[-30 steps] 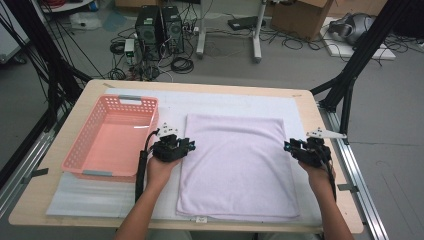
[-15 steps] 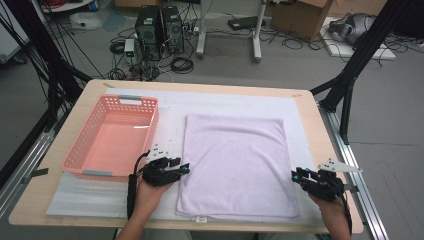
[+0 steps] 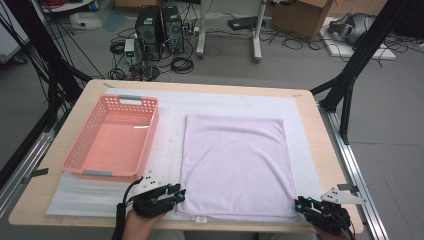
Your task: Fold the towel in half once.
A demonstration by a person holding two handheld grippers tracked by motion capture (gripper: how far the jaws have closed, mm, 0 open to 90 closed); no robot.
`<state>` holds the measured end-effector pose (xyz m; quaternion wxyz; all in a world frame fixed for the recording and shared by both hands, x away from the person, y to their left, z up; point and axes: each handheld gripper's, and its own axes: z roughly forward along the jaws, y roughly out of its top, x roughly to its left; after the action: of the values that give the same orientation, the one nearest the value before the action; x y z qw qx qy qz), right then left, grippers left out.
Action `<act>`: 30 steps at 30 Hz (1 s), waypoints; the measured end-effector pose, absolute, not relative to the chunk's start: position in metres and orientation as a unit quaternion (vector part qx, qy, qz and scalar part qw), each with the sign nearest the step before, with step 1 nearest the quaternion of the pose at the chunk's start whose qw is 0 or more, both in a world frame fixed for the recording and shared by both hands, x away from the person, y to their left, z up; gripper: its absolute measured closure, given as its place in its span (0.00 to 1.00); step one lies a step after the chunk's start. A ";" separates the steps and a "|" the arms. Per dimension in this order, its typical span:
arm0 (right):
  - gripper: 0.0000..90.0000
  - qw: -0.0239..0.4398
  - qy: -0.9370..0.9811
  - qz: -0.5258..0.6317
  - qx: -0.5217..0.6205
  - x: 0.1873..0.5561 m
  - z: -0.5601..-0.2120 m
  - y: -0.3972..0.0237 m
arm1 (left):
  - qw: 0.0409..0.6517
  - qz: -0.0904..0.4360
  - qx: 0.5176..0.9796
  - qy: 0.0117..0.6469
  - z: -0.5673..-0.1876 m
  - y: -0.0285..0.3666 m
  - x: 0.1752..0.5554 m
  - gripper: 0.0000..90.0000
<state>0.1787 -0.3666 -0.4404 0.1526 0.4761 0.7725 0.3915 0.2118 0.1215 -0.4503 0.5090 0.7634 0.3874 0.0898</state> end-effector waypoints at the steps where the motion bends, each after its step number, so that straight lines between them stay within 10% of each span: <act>1: 0.82 0.153 0.776 0.388 0.473 0.178 -0.441 -0.364 | 0.506 0.089 0.766 0.386 -0.451 0.119 0.210 0.71; 8: 0.96 0.168 0.793 0.359 0.463 0.179 -0.443 -0.356 | 0.456 0.137 0.801 0.363 -0.456 0.102 0.201 0.96; 23: 0.97 0.164 0.780 0.388 0.462 0.148 -0.428 -0.368 | 0.489 0.106 0.786 0.363 -0.444 0.119 0.178 0.97; 30: 0.72 0.166 0.762 0.397 0.484 0.152 -0.429 -0.372 | 0.510 0.128 0.757 0.387 -0.442 0.128 0.187 0.59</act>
<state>0.1524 -0.3720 -0.4286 0.1663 0.4843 0.7619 0.3965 0.1867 0.1284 -0.4424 0.5105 0.7574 0.3866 0.1277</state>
